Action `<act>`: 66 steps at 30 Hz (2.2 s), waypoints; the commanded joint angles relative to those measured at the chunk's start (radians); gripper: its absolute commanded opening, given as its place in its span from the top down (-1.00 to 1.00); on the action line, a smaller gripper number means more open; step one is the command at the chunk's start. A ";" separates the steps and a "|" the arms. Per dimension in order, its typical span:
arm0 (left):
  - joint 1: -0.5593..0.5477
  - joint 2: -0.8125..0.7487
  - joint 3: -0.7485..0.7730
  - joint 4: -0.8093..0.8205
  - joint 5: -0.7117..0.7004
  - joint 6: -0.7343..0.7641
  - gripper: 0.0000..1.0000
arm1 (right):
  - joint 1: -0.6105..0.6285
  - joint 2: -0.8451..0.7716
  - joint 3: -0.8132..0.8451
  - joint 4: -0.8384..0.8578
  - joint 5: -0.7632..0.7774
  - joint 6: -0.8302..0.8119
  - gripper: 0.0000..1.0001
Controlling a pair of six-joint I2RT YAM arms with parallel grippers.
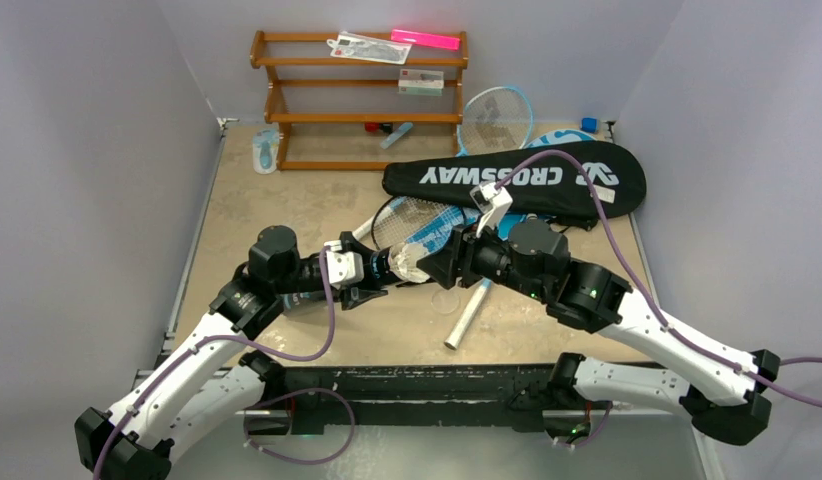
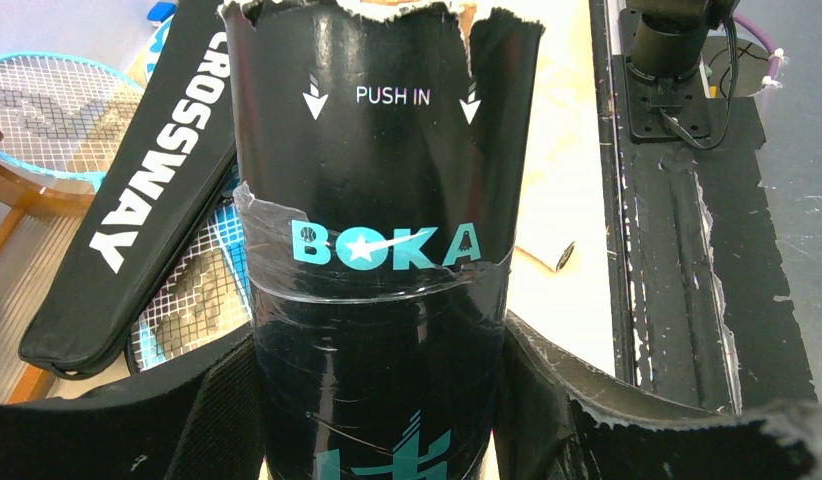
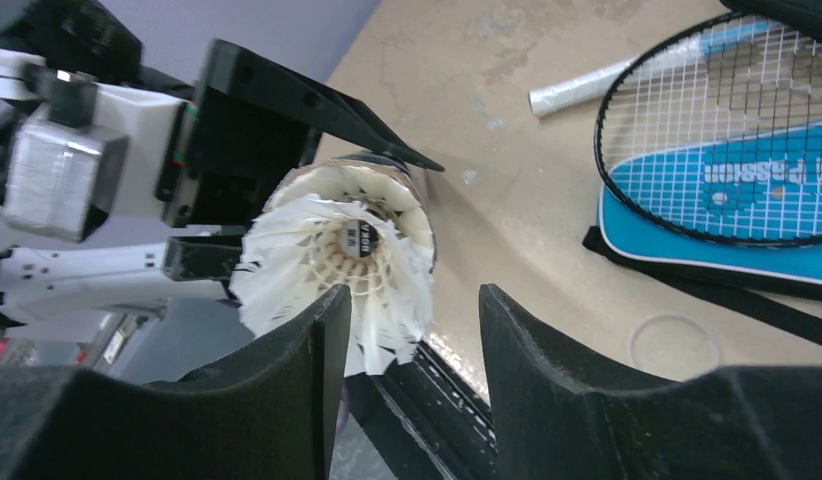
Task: Pack up the badminton gear
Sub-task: Place the shuttlecock at the shuttle tube.
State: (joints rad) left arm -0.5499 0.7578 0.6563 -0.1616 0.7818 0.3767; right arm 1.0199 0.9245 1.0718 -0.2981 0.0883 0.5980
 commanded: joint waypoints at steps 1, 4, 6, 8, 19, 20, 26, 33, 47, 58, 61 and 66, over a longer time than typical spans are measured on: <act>0.009 -0.003 0.009 0.053 0.039 -0.002 0.04 | -0.002 0.026 0.042 -0.046 0.027 -0.030 -0.11; 0.009 -0.001 0.008 0.054 0.045 -0.004 0.04 | -0.002 0.037 0.045 -0.051 0.028 -0.035 -0.16; 0.008 0.003 0.009 0.054 0.051 -0.004 0.04 | -0.002 0.044 0.045 -0.043 0.014 -0.040 -0.21; 0.008 0.009 0.012 0.049 0.058 -0.001 0.04 | -0.002 0.053 0.050 -0.039 -0.001 -0.044 -0.28; 0.009 0.023 0.019 0.030 0.099 0.017 0.04 | -0.004 0.124 0.077 -0.050 -0.033 -0.056 -0.34; 0.008 0.023 0.019 0.031 0.105 0.019 0.04 | -0.005 0.131 0.075 -0.048 -0.037 -0.056 -0.34; 0.009 0.020 0.020 0.027 0.138 0.025 0.04 | -0.013 0.163 0.065 -0.026 -0.077 -0.052 -0.34; 0.009 0.019 0.020 0.028 0.176 0.028 0.04 | -0.026 0.196 0.042 0.010 -0.124 -0.046 -0.34; 0.008 0.054 0.029 0.006 0.219 0.032 0.03 | -0.049 0.252 0.033 0.034 -0.185 -0.035 -0.33; 0.009 0.047 0.027 0.001 0.168 0.036 0.03 | -0.085 0.143 0.034 -0.034 -0.134 -0.056 -0.55; 0.008 0.050 0.028 0.000 0.165 0.036 0.03 | -0.099 0.091 0.042 -0.074 -0.111 -0.069 -0.64; 0.010 0.047 0.029 -0.006 0.134 0.031 0.03 | -0.125 0.038 0.062 -0.152 -0.045 -0.083 -0.66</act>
State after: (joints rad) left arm -0.5434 0.8116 0.6563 -0.1749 0.9287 0.3889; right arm 0.9131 0.9970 1.0943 -0.3759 -0.0326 0.5449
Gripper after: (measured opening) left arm 0.645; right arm 0.827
